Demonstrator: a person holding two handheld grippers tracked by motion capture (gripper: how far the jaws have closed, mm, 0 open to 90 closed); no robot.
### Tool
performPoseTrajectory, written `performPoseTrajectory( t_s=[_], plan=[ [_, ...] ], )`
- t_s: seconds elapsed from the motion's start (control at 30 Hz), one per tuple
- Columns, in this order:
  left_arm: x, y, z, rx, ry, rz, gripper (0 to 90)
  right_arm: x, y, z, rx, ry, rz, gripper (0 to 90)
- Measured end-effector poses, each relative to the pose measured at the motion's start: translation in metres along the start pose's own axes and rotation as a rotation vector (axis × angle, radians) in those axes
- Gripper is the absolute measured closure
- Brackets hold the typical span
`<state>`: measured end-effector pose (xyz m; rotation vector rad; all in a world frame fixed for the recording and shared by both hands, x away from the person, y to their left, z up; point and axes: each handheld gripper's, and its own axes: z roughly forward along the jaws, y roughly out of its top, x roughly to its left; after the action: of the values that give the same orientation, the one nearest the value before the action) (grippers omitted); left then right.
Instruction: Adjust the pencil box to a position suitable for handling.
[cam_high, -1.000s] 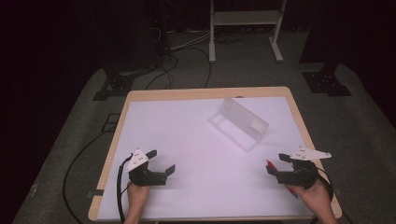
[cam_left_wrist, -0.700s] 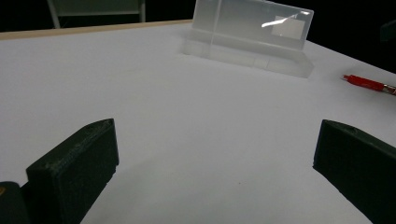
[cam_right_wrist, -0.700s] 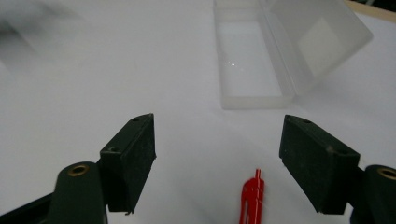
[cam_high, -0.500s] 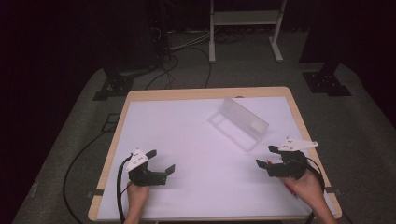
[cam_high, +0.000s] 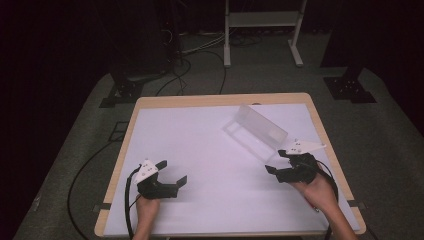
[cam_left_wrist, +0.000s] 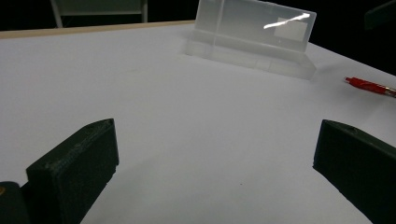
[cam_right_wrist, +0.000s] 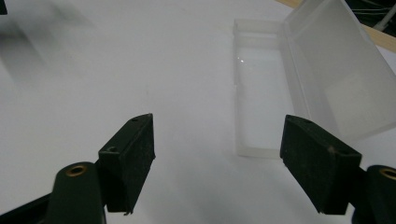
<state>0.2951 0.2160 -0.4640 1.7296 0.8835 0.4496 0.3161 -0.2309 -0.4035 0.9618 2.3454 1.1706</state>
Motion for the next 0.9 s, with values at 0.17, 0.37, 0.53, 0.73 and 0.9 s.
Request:
performPoseTrajectory(
  t_s=[0.17, 0.37, 0.53, 0.73, 0.9],
  plan=[
    [0.000, 0.000, 0.000, 0.000, 0.000, 0.000, 0.0, 0.000, 0.006, 0.007, 0.005, 0.003, -0.013, 25.6],
    [0.000, 0.000, 0.000, -0.003, -0.002, -0.002, 0.0, -0.001, 0.015, 0.016, 0.014, 0.000, -0.030, 25.6],
    [0.001, 0.000, -0.001, -0.004, -0.004, -0.006, 0.0, -0.001, 0.022, 0.021, 0.006, 0.004, -0.040, 26.2],
    [0.001, 0.000, -0.001, -0.007, -0.004, -0.008, 0.0, -0.003, 0.029, 0.033, 0.037, 0.006, -0.054, 26.2],
    [0.002, 0.000, -0.001, -0.009, -0.005, -0.014, 0.0, -0.005, 0.033, 0.042, 0.045, 0.019, -0.047, 28.6]
  ],
)
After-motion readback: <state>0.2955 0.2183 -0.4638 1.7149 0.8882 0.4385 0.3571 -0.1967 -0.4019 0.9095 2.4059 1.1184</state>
